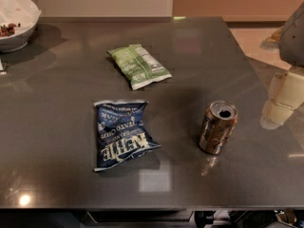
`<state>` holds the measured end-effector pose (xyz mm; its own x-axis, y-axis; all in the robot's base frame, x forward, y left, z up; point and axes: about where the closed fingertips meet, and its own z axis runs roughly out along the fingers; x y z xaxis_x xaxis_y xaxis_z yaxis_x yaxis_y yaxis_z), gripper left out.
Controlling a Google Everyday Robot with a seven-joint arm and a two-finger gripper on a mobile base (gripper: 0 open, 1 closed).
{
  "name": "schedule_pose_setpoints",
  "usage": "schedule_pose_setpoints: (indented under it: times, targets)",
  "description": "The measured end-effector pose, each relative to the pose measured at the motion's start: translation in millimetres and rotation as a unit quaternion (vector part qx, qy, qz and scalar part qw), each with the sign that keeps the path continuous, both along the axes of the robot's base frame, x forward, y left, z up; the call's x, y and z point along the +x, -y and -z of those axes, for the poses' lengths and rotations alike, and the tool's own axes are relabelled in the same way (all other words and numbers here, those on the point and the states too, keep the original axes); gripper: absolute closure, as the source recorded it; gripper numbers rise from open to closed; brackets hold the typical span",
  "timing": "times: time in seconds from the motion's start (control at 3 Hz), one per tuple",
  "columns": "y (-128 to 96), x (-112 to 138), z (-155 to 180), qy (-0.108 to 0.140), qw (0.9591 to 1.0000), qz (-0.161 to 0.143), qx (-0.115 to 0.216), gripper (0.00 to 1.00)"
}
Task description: Move orange can near green jalapeno chip bag
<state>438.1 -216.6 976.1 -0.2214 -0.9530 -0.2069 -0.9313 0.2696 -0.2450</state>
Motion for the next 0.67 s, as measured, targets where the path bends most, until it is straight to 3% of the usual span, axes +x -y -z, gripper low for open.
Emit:
schedule_pose_setpoints:
  times: [0.33, 0.67]
  targets:
    - [-1.0, 0.2, -0.5, -0.001, 1.0, -0.001, 0.004, 0.0]
    - [-3.8, -1.0, 4.8, -0.003, 0.9995, -0.013, 0.029, 0.0]
